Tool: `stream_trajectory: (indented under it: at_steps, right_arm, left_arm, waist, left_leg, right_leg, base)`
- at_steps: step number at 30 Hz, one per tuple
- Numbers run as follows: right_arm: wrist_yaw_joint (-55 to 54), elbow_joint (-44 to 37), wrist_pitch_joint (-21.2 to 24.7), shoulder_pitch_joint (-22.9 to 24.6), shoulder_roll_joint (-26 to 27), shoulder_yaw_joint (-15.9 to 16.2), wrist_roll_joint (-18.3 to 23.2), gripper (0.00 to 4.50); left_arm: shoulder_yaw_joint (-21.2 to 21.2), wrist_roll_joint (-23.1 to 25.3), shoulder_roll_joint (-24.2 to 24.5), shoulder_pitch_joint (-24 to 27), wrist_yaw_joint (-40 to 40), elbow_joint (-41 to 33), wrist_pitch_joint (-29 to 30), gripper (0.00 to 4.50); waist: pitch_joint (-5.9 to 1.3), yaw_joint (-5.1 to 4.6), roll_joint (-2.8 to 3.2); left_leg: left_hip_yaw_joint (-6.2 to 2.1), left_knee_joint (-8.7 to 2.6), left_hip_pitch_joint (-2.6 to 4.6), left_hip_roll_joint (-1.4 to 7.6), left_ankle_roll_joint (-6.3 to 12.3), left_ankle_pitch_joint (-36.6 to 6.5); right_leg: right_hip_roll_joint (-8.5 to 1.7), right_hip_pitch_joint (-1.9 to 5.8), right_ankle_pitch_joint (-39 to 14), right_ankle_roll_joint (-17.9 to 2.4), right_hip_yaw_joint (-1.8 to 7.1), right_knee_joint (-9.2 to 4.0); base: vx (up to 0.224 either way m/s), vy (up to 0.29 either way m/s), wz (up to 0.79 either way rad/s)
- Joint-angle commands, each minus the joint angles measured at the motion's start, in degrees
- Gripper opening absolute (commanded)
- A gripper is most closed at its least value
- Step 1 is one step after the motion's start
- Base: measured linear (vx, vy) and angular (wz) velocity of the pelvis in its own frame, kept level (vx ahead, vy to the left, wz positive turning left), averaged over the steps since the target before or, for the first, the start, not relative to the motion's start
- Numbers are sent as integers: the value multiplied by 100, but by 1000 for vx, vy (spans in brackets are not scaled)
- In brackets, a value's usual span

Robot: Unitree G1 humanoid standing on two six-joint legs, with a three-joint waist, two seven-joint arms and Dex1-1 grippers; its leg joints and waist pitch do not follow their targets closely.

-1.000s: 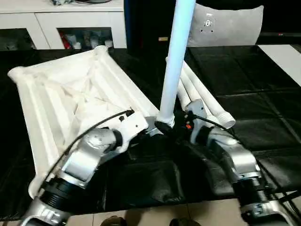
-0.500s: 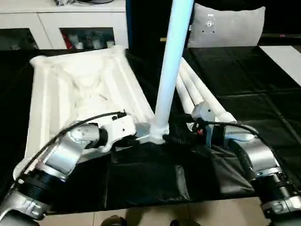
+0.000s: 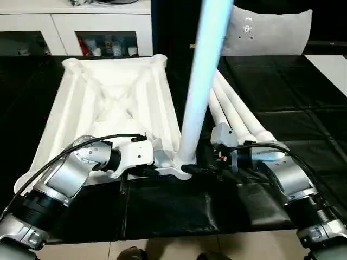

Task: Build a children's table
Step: Rotate leg to tighten

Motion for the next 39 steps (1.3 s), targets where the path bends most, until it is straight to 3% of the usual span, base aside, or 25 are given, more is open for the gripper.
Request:
stream_trajectory:
  at_steps: [1,19,23,25,27,28,29,30,32,35,39]
  right_arm:
    - [18,73,-82,-91,28,82,-71,418]
    - [274,116,110,23,92,102,178,274]
    - [106,6,512,164,305,57,355,266]
    - [-51,-44,717,209,421,36,408,265]
    - [-587,-65,943,233,715,37,310,265]
    - [-1160,-38,1138,230,1080,-5,253,264]
    - [-1507,5,1227,209,1313,-26,207,264]
    - [-1696,43,1255,187,1442,-34,168,264]
    - [-2037,156,1310,124,1626,-81,78,264]
    - [-2775,411,1461,-41,2009,-188,-121,264]
    - [-3410,679,1570,-176,2261,-363,-267,264]
  left_arm:
    - [-366,117,-13,43,-241,52,-103,0]
    - [-361,136,9,75,-269,123,-189,0]
    - [-239,34,-92,104,-118,48,77,0]
    - [-148,-42,-180,124,5,-26,266,0]
    - [78,-173,-495,163,452,-189,801,0]
    - [303,-247,-868,193,987,-337,1347,0]
    - [419,-260,-1110,206,1315,-430,1689,0]
    - [469,-252,-1247,212,1487,-482,1876,0]
    - [514,-200,-1432,225,1725,-545,2014,0]
    - [566,-46,-1868,261,2264,-709,2314,0]
    - [490,74,-2258,334,2595,-1007,2646,0]
  waist:
    - [-419,-12,38]
    - [-467,69,55]
    - [-446,65,35]
    - [-410,60,47]
    - [-381,46,45]
    - [-331,14,79]
    - [-309,-13,65]
    - [-340,-40,46]
    - [-320,-103,43]
    - [-316,-219,27]
    - [-306,-224,13]
  left_leg:
    - [-138,-406,127,334,228,-999]
    - [-136,-368,126,327,258,-811]
    - [-131,-378,121,331,252,-891]
    - [-139,-405,126,334,162,-1083]
    - [-152,-439,150,337,34,-1393]
    - [-149,-473,169,346,-104,-1624]
    - [-151,-484,169,345,-175,-1777]
    - [-204,-476,189,317,-288,-1926]
    - [-218,-488,168,307,-249,-1982]
    - [-227,-485,138,289,-215,-1967]
    - [-229,-483,146,288,-127,-1967]
  right_leg:
    - [-344,276,-482,-1587,290,-320]
    - [-335,298,-217,-1629,279,-270]
    - [-335,288,-369,-1617,282,-282]
    - [-337,273,-683,-1555,286,-320]
    - [-355,265,-1152,-1463,291,-367]
    - [-340,230,-1435,-1415,303,-389]
    - [-340,222,-1653,-1381,308,-406]
    - [-392,246,-2231,-1170,294,-465]
    - [-370,226,-2373,-1017,294,-517]
    - [-354,220,-2374,-992,281,-535]
    - [-352,191,-2512,-886,282,-567]
  base:
    - [0,0,0]
    - [0,0,0]
    - [0,0,0]
    - [0,0,0]
    - [0,0,0]
    - [0,0,0]
    - [0,0,0]
    - [0,0,0]
    - [0,0,0]
    - [0,0,0]
    - [0,0,0]
